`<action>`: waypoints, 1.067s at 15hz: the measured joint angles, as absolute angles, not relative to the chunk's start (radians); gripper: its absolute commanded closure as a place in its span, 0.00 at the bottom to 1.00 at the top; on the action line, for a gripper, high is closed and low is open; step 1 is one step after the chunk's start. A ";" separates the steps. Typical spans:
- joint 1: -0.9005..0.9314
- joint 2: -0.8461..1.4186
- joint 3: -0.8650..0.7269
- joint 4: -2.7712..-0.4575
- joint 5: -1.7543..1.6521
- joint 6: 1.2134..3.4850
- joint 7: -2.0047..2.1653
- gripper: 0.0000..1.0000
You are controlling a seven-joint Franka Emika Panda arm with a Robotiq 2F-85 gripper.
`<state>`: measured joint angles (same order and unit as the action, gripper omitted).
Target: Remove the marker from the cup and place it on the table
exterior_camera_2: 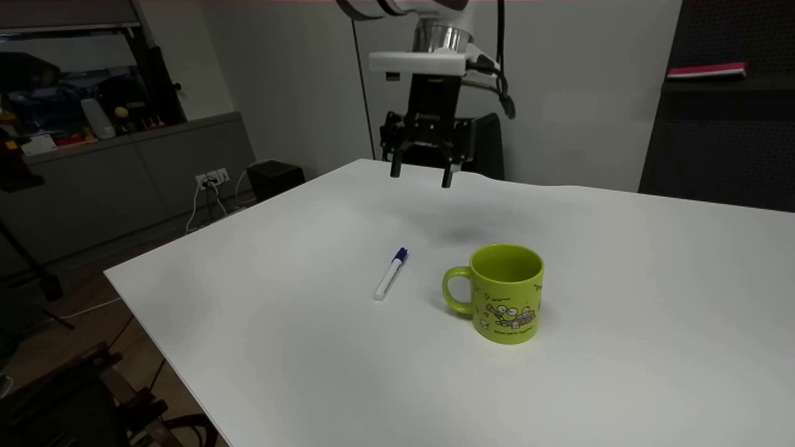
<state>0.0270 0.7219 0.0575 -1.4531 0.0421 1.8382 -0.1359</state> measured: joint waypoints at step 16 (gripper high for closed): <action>0.043 0.290 0.045 -1.976 -0.040 2.182 -0.137 0.00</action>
